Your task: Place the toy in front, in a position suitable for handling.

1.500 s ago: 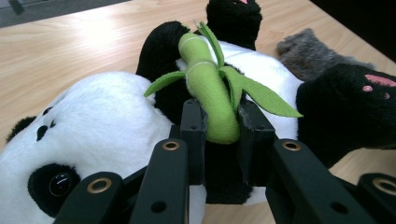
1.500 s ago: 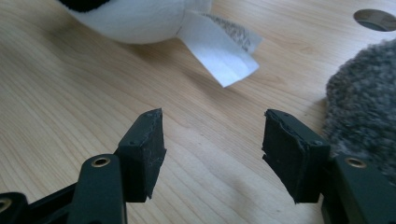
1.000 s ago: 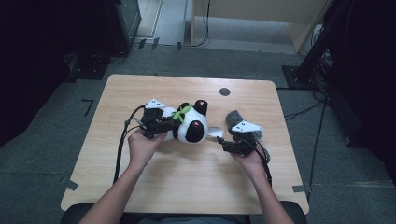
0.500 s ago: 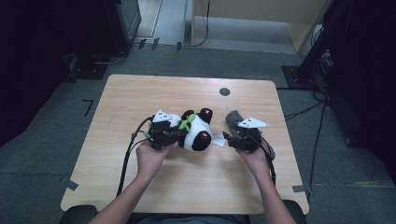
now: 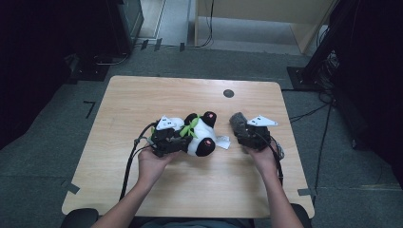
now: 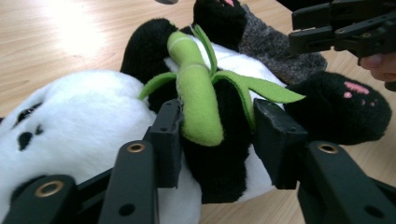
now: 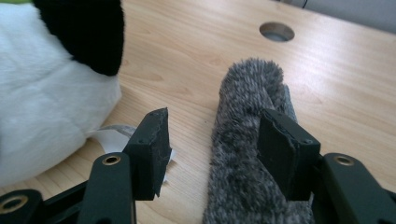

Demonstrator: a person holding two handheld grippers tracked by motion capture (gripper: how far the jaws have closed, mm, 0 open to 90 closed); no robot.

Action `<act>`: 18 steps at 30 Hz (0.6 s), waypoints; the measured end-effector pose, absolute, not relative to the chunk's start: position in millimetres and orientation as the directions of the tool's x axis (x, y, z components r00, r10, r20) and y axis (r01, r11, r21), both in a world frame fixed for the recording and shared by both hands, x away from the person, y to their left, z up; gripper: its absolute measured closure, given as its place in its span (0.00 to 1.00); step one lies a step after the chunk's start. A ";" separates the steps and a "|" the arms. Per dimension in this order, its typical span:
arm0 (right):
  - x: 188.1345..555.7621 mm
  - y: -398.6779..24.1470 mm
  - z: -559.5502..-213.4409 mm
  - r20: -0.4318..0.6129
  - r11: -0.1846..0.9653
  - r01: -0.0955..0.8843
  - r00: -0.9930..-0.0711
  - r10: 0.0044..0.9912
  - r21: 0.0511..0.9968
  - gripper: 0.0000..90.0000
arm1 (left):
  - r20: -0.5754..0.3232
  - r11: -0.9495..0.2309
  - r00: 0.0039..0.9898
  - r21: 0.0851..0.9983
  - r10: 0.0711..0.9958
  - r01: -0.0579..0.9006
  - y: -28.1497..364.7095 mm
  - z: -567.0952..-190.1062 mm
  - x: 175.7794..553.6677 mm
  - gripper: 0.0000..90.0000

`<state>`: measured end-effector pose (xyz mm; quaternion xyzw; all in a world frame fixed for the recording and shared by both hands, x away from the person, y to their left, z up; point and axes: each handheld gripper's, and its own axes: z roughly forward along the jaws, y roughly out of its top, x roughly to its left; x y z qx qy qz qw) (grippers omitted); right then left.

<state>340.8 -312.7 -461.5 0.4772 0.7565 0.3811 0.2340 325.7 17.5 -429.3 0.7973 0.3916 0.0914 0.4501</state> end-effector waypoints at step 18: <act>373.4 -336.2 -468.0 0.068 0.196 0.601 -0.387 0.920 0.775 0.55 | -0.196 -0.301 0.712 0.808 0.674 0.507 46.0 -420.1 324.1 0.38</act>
